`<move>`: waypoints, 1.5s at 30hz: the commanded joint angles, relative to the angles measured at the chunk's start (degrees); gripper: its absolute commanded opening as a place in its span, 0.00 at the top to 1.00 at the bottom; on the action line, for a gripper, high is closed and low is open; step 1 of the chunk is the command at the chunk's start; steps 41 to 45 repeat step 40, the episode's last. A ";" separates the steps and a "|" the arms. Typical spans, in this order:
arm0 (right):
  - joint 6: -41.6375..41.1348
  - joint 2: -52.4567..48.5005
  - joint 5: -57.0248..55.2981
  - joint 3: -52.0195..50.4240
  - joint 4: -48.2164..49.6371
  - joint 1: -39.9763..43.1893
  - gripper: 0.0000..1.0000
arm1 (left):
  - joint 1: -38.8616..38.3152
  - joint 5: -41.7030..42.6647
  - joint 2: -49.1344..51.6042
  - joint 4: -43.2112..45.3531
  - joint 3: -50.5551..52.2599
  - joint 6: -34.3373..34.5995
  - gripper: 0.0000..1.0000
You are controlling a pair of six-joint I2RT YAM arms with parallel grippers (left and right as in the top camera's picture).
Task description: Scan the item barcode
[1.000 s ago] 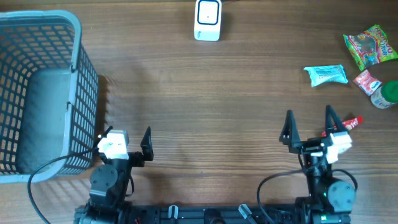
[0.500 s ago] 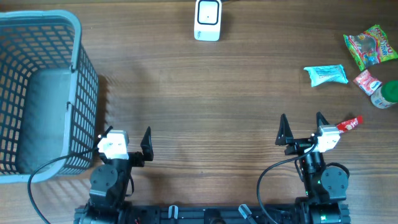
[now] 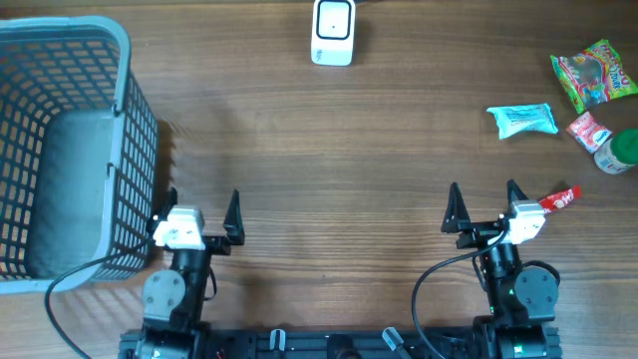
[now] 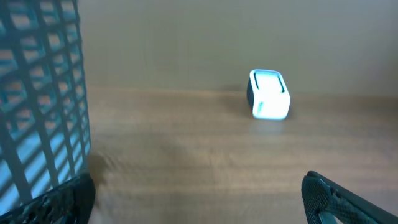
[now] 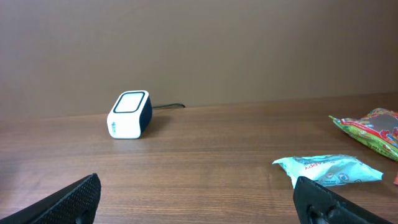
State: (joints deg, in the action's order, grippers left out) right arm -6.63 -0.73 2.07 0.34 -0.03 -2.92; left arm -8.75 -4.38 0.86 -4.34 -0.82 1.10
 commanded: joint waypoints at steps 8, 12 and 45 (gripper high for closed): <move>-1.01 0.52 -0.28 -0.02 0.20 -0.24 0.00 | 4.92 5.31 -0.50 -0.11 0.50 -3.41 0.00; -1.01 0.52 -0.31 -0.02 0.20 -0.24 0.00 | 4.92 5.88 -0.50 -0.11 0.50 -3.91 0.00; -0.98 0.52 -0.31 -0.02 0.20 -0.24 0.00 | 8.28 5.86 -0.48 0.04 0.50 -3.69 0.00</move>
